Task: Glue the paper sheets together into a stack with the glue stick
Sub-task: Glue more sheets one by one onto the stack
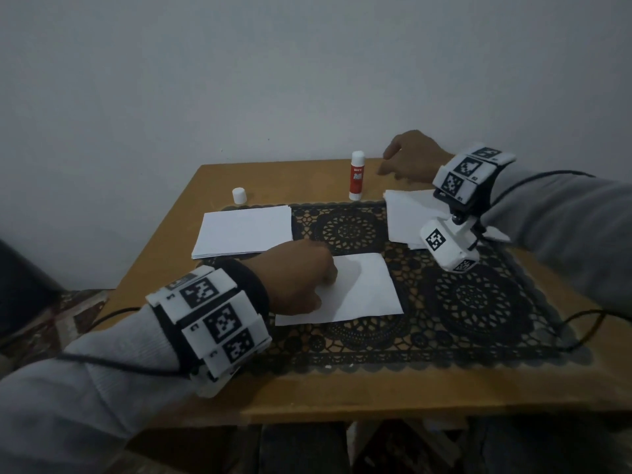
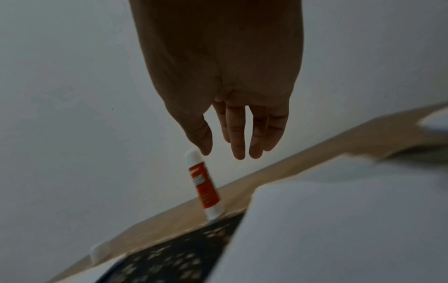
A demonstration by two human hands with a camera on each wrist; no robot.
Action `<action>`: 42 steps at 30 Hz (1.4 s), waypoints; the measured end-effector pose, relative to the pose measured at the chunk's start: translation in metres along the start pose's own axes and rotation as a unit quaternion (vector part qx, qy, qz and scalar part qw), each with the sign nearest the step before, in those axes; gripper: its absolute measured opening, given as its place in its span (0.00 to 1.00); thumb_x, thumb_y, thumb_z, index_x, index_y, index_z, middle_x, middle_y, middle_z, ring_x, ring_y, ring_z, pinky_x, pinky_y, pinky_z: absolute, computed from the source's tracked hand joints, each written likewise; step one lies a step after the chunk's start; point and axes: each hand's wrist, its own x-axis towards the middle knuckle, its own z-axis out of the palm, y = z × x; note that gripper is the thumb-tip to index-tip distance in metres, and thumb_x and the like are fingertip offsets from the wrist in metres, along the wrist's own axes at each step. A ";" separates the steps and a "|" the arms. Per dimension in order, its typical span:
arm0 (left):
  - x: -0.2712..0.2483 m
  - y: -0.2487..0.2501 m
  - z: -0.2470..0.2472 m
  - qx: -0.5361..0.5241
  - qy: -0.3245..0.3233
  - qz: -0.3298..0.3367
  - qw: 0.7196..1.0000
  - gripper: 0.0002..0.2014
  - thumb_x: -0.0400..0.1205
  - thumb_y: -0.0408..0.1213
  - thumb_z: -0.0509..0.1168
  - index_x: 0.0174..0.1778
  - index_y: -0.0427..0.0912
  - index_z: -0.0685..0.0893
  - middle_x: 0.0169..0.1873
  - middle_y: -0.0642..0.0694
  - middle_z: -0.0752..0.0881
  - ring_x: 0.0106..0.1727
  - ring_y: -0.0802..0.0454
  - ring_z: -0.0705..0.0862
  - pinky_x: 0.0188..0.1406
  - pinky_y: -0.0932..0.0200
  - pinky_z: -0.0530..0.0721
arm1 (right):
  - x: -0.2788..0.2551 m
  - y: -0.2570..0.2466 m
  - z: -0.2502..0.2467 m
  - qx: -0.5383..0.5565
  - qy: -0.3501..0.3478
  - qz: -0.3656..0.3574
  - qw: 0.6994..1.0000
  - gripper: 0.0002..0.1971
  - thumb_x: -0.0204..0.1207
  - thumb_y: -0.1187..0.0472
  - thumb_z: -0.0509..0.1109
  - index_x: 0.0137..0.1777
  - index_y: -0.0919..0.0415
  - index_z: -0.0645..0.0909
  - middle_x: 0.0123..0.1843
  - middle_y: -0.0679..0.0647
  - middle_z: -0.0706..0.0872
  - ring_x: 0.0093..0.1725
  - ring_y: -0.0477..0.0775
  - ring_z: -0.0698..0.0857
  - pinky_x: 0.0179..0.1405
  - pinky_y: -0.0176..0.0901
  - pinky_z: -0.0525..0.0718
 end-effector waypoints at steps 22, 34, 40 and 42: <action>0.000 0.008 0.001 0.040 -0.014 -0.019 0.999 0.17 0.80 0.39 0.66 0.66 0.48 0.82 0.57 0.49 0.77 0.57 0.51 0.77 0.51 0.64 0.74 | -0.092 0.139 -0.082 -0.385 -0.179 -0.059 0.904 0.17 0.80 0.51 0.70 0.66 0.56 0.82 0.62 0.52 0.85 0.60 0.53 0.80 0.53 0.38 0.73; -0.002 0.009 0.002 0.056 0.005 -0.016 0.998 0.20 0.81 0.40 0.65 0.71 0.48 0.79 0.60 0.48 0.79 0.59 0.50 0.78 0.56 0.61 0.77 | -0.086 0.146 -0.084 -0.343 -0.091 -0.071 0.932 0.16 0.77 0.63 0.70 0.30 0.55 0.70 0.33 0.50 0.77 0.31 0.47 0.72 0.30 0.37 0.66; -0.002 0.008 0.003 0.047 0.013 -0.020 0.999 0.21 0.81 0.40 0.66 0.72 0.48 0.79 0.61 0.48 0.79 0.60 0.50 0.79 0.56 0.62 0.77 | -0.088 0.148 -0.083 -0.348 -0.095 -0.070 0.930 0.17 0.76 0.58 0.74 0.29 0.56 0.73 0.33 0.50 0.79 0.32 0.47 0.75 0.32 0.37 0.68; -0.002 0.008 0.004 0.050 0.015 -0.020 0.998 0.21 0.80 0.40 0.66 0.71 0.48 0.79 0.61 0.47 0.79 0.60 0.50 0.79 0.58 0.60 0.78 | -0.087 0.150 -0.083 -0.334 -0.090 -0.070 0.936 0.15 0.76 0.57 0.74 0.30 0.58 0.76 0.33 0.50 0.80 0.33 0.47 0.76 0.31 0.36 0.67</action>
